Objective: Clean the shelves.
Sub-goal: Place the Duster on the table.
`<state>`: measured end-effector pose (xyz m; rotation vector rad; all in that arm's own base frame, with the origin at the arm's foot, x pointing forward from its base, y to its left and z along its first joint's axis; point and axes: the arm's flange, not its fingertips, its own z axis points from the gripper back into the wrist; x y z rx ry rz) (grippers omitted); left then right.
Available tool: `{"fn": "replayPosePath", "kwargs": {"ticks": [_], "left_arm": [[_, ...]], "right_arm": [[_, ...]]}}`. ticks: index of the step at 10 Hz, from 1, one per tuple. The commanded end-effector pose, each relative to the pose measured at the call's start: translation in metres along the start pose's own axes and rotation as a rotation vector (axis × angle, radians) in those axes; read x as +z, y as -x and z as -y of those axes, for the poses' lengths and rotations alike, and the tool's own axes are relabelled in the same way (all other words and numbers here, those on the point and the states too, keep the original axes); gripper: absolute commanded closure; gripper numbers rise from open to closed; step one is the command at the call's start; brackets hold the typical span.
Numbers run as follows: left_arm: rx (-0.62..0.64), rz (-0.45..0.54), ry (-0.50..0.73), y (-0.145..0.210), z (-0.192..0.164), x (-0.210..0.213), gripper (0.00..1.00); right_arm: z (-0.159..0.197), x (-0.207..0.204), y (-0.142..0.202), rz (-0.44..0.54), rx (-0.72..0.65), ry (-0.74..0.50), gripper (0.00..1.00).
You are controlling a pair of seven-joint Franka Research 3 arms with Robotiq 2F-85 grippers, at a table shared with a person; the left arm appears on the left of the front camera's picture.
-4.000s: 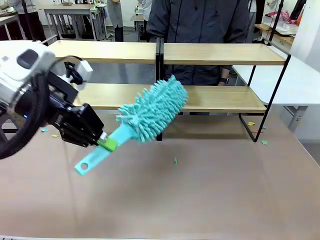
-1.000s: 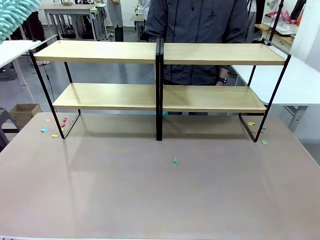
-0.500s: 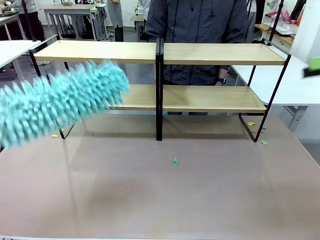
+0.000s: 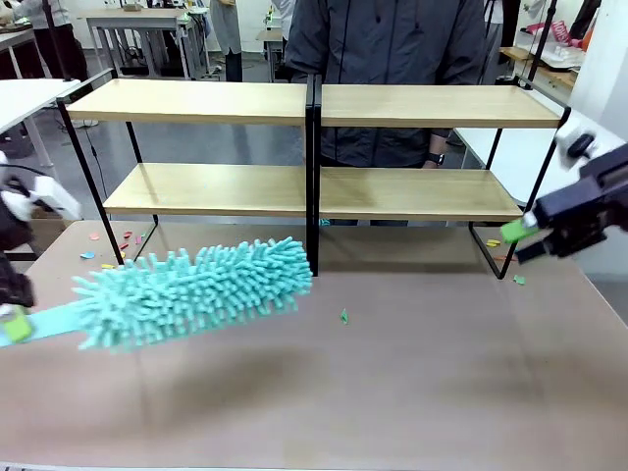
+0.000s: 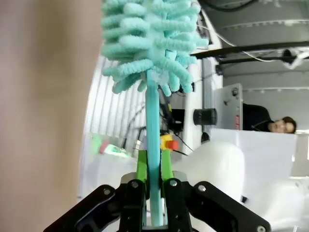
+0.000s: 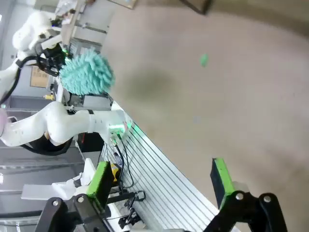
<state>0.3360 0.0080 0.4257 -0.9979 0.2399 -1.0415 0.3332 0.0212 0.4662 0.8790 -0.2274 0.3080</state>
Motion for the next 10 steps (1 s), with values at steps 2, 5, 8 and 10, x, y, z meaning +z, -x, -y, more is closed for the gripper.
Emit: {"fn": "replayPosePath", "kwargs": {"ticks": [2,5,8,10], "left_arm": [[0.009,-0.017,0.021,-0.034,-0.042,-0.012,0.88],[0.056,-0.070,-0.015,-0.059,-0.073,-0.016,0.88],[0.111,-0.085,-0.036,-0.067,-0.079,-0.009,0.62],[0.147,-0.095,-0.075,-0.057,-0.077,0.002,0.04]], "right_arm": [[0.036,-0.034,0.064,-0.002,-0.115,0.050,0.00],[0.021,-0.011,0.001,-0.035,-0.063,0.017,0.00],[0.021,-0.011,0.001,-0.035,-0.063,0.017,0.00],[0.021,-0.011,0.001,-0.035,-0.063,0.017,0.00]]}}
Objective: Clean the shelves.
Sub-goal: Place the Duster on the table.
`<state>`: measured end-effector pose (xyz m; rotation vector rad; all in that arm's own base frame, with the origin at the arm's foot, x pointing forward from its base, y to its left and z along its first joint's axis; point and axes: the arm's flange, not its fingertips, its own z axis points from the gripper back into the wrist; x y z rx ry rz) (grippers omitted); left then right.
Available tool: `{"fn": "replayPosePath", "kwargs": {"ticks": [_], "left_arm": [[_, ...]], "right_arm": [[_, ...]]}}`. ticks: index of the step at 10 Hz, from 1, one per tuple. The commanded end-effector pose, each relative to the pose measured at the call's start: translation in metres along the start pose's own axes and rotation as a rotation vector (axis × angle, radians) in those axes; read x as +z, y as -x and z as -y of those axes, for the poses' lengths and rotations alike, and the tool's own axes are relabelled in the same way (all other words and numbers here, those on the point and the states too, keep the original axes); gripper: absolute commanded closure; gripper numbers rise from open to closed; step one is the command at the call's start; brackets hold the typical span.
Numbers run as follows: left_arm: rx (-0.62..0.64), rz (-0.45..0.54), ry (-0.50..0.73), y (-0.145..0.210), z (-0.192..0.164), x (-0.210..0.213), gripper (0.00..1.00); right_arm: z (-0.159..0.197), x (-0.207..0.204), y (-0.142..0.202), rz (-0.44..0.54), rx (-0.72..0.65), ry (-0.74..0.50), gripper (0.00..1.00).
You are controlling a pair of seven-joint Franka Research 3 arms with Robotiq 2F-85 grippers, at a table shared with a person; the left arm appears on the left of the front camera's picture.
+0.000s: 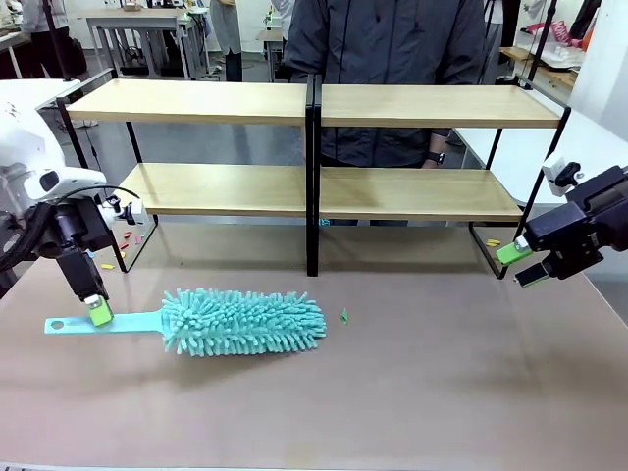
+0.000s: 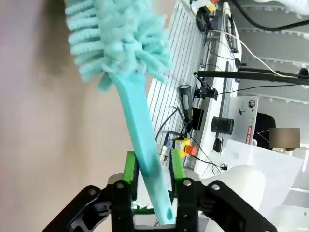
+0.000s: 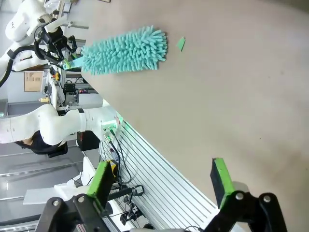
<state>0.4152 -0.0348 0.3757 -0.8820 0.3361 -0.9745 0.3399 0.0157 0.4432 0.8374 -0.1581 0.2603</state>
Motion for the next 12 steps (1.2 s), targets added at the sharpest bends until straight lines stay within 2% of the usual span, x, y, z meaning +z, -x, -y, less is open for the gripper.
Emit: {"fn": "replayPosePath", "kwargs": {"ticks": [1,2,3,4,5,6,8,10,11,12], "left_arm": [[0.059,0.019,-0.076,0.016,0.003,0.017,0.00],[0.078,0.089,-0.127,0.029,0.007,0.030,0.00],[0.101,0.219,-0.214,0.046,0.013,0.050,0.00],[0.083,0.375,-0.233,0.073,0.023,0.075,0.00],[0.065,0.482,-0.216,0.093,0.033,0.086,0.00],[0.019,0.545,-0.104,0.106,0.045,0.083,0.00],[-0.121,0.689,0.221,0.128,0.067,0.067,0.00],[-0.145,0.940,0.451,0.139,0.054,0.069,0.00],[-0.134,1.010,0.555,0.137,0.043,0.067,0.00],[-0.139,1.061,0.616,0.136,0.037,0.065,0.00]], "right_arm": [[-0.001,-0.001,-0.001,0.012,0.005,-0.023,0.00],[-0.001,-0.001,-0.001,0.012,0.005,-0.023,0.00],[-0.001,-0.001,-0.001,0.012,0.005,-0.023,0.00],[-0.001,-0.001,-0.001,0.012,0.005,-0.023,0.00],[-0.001,-0.001,-0.001,0.012,0.005,-0.023,0.00],[-0.001,-0.001,-0.001,0.012,0.005,-0.023,0.00],[-0.001,-0.001,-0.001,0.012,0.005,-0.023,0.00],[0.000,0.000,0.000,-0.003,-0.002,0.000,0.00],[-0.012,0.016,-0.001,0.047,-0.001,-0.194,0.00],[-0.022,0.034,0.000,0.097,-0.028,-0.316,0.00]]}}
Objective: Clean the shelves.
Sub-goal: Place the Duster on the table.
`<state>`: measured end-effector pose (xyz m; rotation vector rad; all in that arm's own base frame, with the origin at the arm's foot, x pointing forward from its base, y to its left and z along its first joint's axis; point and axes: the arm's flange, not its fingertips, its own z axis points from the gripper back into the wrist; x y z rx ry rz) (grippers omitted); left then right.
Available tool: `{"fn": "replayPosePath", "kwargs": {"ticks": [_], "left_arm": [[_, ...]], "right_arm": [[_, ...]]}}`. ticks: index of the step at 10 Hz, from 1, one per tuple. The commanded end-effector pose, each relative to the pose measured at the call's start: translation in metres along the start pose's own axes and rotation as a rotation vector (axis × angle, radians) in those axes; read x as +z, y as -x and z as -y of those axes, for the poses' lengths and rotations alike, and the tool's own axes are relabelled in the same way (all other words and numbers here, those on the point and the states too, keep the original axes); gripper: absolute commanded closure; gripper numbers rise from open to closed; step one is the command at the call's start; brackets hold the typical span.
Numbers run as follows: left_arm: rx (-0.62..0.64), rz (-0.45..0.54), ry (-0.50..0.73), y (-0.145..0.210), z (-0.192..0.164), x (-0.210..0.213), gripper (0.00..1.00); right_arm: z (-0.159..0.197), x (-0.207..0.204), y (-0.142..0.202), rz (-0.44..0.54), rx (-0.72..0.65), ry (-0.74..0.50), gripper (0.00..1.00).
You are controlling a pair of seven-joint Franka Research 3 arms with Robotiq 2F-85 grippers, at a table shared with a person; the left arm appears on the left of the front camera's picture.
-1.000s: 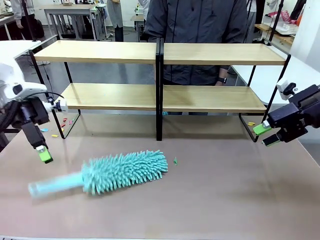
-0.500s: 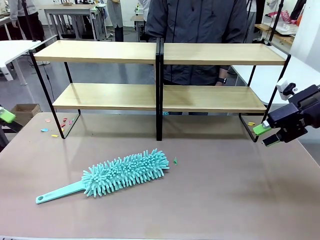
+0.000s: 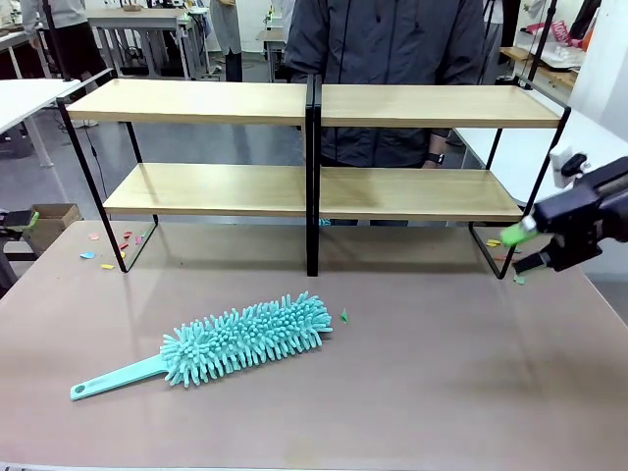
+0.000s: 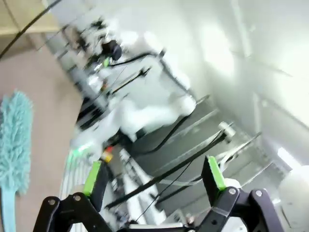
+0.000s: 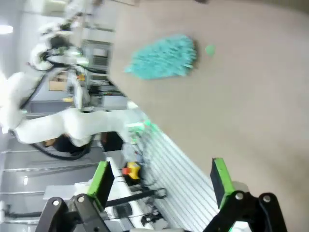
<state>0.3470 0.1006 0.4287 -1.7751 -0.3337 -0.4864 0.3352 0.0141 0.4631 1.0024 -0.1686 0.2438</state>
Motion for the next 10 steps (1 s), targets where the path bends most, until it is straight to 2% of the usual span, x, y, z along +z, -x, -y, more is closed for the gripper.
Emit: {"fn": "replayPosePath", "kwargs": {"ticks": [1,2,3,4,10], "left_arm": [[0.014,0.147,0.156,-0.011,-0.011,0.005,0.00],[0.034,0.140,0.153,-0.013,-0.013,0.006,0.00],[0.018,0.075,0.065,-0.001,-0.019,-0.005,0.00],[0.018,0.075,0.065,-0.001,-0.019,-0.005,0.00],[0.018,0.075,0.065,-0.001,-0.019,-0.005,0.00]], "right_arm": [[-0.018,0.034,0.001,0.105,-0.071,-0.237,0.00],[-0.015,0.043,0.000,0.168,-0.140,-0.232,0.00],[-0.008,0.046,-0.001,0.213,-0.145,-0.217,0.00],[-0.019,0.035,0.001,0.093,-0.056,-0.195,0.00],[-0.019,0.035,0.001,0.093,-0.056,-0.195,0.00]]}}
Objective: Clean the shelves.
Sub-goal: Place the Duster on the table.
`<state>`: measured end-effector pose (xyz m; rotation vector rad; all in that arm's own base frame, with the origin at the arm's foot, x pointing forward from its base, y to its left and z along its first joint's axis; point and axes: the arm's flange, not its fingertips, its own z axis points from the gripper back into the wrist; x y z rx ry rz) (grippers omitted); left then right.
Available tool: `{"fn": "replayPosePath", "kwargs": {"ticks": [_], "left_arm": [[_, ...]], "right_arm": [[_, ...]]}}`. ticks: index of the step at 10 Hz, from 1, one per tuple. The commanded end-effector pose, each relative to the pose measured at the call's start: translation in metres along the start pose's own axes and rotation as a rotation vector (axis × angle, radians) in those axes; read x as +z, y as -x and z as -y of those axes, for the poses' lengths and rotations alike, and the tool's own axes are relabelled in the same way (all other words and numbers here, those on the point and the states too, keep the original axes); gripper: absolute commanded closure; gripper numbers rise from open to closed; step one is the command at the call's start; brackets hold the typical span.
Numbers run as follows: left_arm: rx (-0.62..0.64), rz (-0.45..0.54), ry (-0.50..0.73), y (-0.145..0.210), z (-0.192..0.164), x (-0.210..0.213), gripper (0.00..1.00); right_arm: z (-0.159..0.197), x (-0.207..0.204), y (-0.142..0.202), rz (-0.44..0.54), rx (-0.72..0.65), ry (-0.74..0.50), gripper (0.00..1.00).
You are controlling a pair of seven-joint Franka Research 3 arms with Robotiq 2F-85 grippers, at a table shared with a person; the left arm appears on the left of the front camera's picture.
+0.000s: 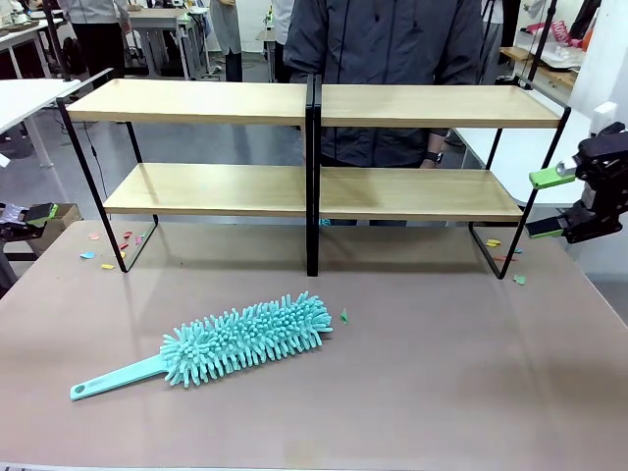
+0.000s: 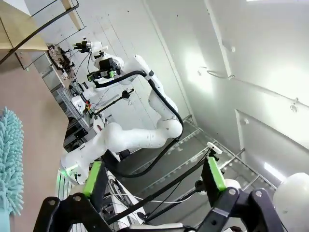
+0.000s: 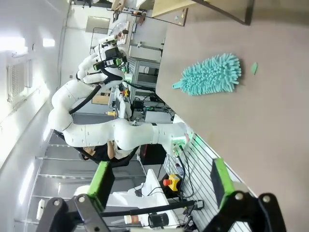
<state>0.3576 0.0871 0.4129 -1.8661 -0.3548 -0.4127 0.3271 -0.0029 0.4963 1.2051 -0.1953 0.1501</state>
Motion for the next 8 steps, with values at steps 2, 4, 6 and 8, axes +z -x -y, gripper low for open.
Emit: {"fn": "replayPosePath", "kwargs": {"ticks": [2,4,6,8], "left_arm": [[-0.007,-0.006,-0.003,0.0009,0.0027,0.0030,0.00],[-0.007,-0.006,-0.003,0.0009,0.0027,0.0030,0.00],[-0.007,-0.006,-0.003,0.0009,0.0027,0.0030,0.00],[-0.007,-0.006,-0.003,0.0009,0.0027,0.0030,0.00]], "right_arm": [[0.0010,0.0028,-0.0013,0.000,0.015,-0.007,0.00],[0.0010,0.0028,-0.0013,0.000,0.015,-0.007,0.00],[0.0010,0.0028,-0.0013,0.000,0.015,-0.007,0.00],[0.0010,0.0028,-0.0013,0.000,0.015,-0.007,0.00]]}}
